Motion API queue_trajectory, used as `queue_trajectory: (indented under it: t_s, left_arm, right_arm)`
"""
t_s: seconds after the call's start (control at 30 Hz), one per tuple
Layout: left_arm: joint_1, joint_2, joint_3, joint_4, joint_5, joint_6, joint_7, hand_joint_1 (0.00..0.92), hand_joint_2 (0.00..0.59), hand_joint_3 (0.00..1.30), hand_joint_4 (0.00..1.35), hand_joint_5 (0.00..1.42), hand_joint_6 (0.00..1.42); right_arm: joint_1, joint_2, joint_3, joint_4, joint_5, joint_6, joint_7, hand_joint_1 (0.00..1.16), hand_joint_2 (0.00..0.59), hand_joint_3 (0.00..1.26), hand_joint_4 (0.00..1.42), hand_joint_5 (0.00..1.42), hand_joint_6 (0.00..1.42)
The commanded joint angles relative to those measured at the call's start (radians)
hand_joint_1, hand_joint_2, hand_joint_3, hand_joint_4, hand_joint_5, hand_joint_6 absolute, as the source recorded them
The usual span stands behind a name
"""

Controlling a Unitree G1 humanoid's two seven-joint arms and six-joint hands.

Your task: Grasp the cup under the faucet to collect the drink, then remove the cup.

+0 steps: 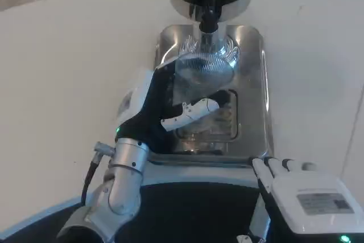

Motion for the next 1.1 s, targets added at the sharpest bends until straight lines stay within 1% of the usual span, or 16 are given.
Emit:
queue_trajectory:
  t_s: [0.03,0.2,0.23,0.33,0.47,0.53,0.6,0.67,0.93,1.1]
  left_arm:
    - [0.015,0.008,-0.023,-0.004,0.021,-0.001,0.013,0.281,0.047,0.33,0.20,0.39,0.18]
    - [0.017,0.016,-0.041,-0.009,0.027,-0.004,0.020,0.267,0.050,0.29,0.13,0.31,0.15]
    - [0.018,0.018,-0.045,-0.010,0.030,-0.005,0.022,0.266,0.050,0.28,0.12,0.30,0.15]
    - [0.019,0.030,-0.064,-0.013,0.043,-0.005,0.022,0.255,0.039,0.22,0.05,0.22,0.11]
    - [0.018,0.040,-0.075,-0.014,0.057,-0.002,0.025,0.239,0.036,0.19,0.03,0.20,0.10]
    - [0.018,0.045,-0.077,-0.014,0.059,-0.002,0.024,0.220,0.027,0.15,0.00,0.18,0.10]
    - [0.018,0.051,-0.080,-0.016,0.063,-0.002,0.027,0.193,0.021,0.06,0.00,0.14,0.09]
    - [0.019,0.058,-0.082,-0.019,0.064,-0.004,0.029,0.169,0.018,0.03,0.00,0.13,0.08]
    - [0.019,0.084,-0.073,-0.030,0.055,-0.014,0.036,0.158,0.022,0.03,0.00,0.12,0.08]
    - [0.027,0.111,-0.068,-0.037,0.052,-0.019,0.040,0.155,0.023,0.03,0.00,0.12,0.08]
  right_arm:
    - [0.054,0.117,0.088,-0.011,0.003,0.012,-0.009,0.39,0.448,0.01,0.00,0.00,0.00]
    - [0.059,0.117,0.096,-0.012,0.002,0.013,-0.008,0.39,0.451,0.00,0.00,0.00,0.00]
    - [0.057,0.116,0.094,-0.012,0.004,0.013,-0.007,0.39,0.450,0.00,0.00,0.00,0.00]
    - [0.048,0.114,0.086,-0.012,0.010,0.012,-0.002,0.41,0.444,0.02,0.00,0.00,0.00]
    - [0.033,0.110,0.071,-0.011,0.019,0.012,0.002,0.42,0.448,0.02,0.00,0.00,0.00]
    - [0.030,0.110,0.069,-0.008,0.023,0.013,0.002,0.42,0.449,0.01,0.00,0.00,0.00]
    - [0.029,0.110,0.068,-0.006,0.025,0.014,0.001,0.42,0.450,0.01,0.00,0.00,0.00]
    - [0.029,0.109,0.067,-0.004,0.027,0.015,0.001,0.42,0.451,0.01,0.00,0.00,0.00]
    - [0.027,0.108,0.070,0.000,0.036,0.015,-0.006,0.43,0.452,0.01,0.00,0.00,0.00]
    - [0.025,0.104,0.067,-0.003,0.047,0.013,-0.015,0.44,0.452,0.01,0.00,0.00,0.00]
